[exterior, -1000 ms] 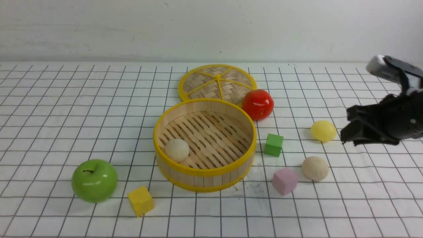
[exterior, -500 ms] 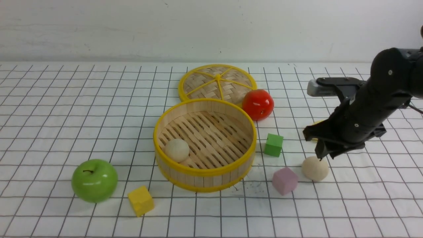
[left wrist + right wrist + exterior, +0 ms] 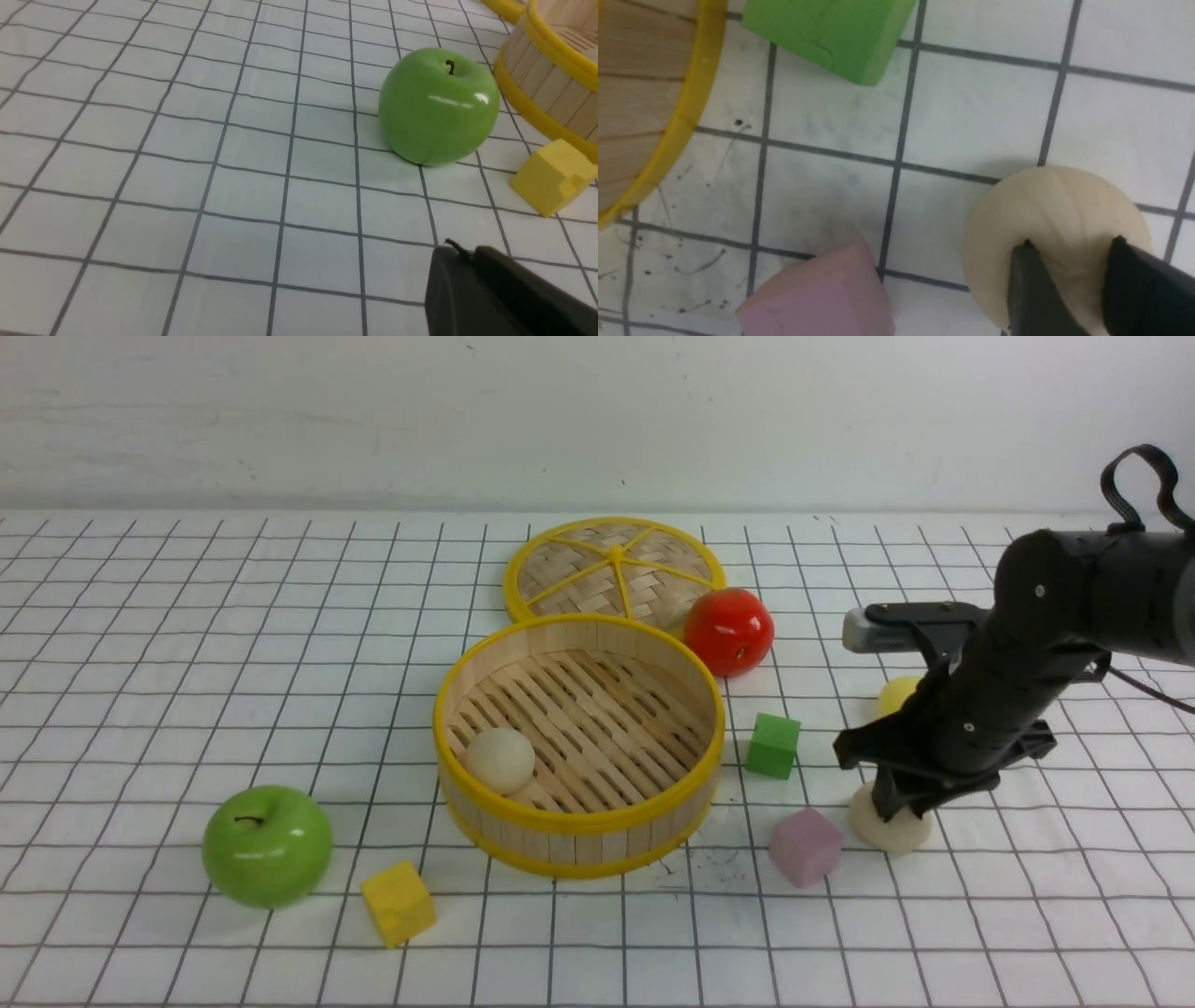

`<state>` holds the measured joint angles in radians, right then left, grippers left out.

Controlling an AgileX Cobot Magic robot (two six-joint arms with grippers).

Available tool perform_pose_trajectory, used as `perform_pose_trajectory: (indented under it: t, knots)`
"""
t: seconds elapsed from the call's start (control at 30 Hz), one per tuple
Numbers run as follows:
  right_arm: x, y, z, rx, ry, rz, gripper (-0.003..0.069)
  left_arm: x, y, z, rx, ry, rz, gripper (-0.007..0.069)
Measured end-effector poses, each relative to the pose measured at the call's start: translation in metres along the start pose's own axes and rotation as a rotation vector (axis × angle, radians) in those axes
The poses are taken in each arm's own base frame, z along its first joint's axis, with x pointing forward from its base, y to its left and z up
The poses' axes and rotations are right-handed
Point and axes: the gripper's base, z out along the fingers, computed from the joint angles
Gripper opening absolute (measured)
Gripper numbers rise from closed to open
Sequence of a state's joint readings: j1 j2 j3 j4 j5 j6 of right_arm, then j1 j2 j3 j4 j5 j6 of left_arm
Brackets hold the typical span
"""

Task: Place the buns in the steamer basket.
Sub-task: Use the right arm to grab a steamed stuffed bun

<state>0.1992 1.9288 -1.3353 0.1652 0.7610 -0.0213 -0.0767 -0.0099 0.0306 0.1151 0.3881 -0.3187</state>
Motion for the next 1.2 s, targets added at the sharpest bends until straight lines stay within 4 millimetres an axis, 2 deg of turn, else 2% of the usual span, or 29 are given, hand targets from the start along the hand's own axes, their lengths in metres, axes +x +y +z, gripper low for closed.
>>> perform_pose_trajectory:
  t: [0.4,0.6,0.7,0.83,0.9,1.07,1.2]
  knots:
    - [-0.001,0.001,-0.004,-0.004,0.026,-0.037,0.0239,0.0,0.0,0.0,0.0,-0.001,0.0,0.0054]
    - [0.0,0.0,0.003,-0.003,0.049,-0.035,0.0237,0.0,0.0,0.0,0.0,-0.001,0.0,0.0057]
    - [-0.001,0.0,0.004,-0.003,0.051,-0.035,0.0208,0.0,0.0,0.0,0.0,-0.001,0.0,0.0057]
    - [-0.002,0.0,0.003,-0.003,0.05,-0.037,0.0063,0.0,0.0,0.0,0.0,-0.001,0.0,0.0061]
    - [-0.003,0.001,0.002,-0.004,0.052,-0.036,0.0014,0.0,0.0,0.0,0.0,-0.001,0.0,0.0064]
    - [-0.009,0.003,-0.007,-0.004,0.059,-0.047,0.0005,0.0,0.0,0.0,0.0,-0.001,0.0,0.0072]
    - [-0.034,0.01,-0.037,-0.025,-0.02,-0.057,0.0005,0.0,0.0,0.0,0.0,-0.001,0.0,0.0074]
